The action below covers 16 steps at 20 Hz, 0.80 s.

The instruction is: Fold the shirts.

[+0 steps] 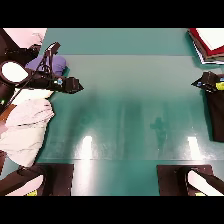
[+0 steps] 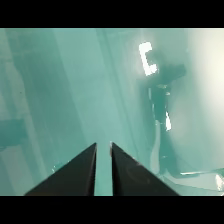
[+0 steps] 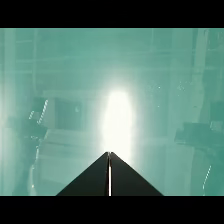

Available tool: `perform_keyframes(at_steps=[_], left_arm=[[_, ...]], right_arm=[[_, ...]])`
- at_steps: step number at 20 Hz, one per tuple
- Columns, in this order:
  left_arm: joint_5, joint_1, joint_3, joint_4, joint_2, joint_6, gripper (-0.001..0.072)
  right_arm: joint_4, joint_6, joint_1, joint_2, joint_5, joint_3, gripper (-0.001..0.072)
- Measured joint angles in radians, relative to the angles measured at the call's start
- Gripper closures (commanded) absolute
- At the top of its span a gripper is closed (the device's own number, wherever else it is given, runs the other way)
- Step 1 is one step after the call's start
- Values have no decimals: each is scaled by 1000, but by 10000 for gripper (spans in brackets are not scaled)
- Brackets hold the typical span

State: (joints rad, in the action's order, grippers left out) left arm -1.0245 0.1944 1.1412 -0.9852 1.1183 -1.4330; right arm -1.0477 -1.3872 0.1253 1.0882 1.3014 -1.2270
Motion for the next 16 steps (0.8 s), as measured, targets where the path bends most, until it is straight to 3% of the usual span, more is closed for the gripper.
perform_keyframes(at_steps=[13, 14, 15, 16], left_arm=[[2, 0, 0, 8, 0, -2, 578], [6, 0, 0, 20, 0, -3, 427], [19, 0, 0, 26, 0, -3, 52], [39, 0, 1, 27, 0, -3, 1]], right_arm=[[0, 0, 0, 0, 15, 0, 695], [0, 0, 0, 0, 16, 0, 696], [0, 0, 0, 0, 16, 0, 695], [0, 0, 0, 0, 18, 0, 695]])
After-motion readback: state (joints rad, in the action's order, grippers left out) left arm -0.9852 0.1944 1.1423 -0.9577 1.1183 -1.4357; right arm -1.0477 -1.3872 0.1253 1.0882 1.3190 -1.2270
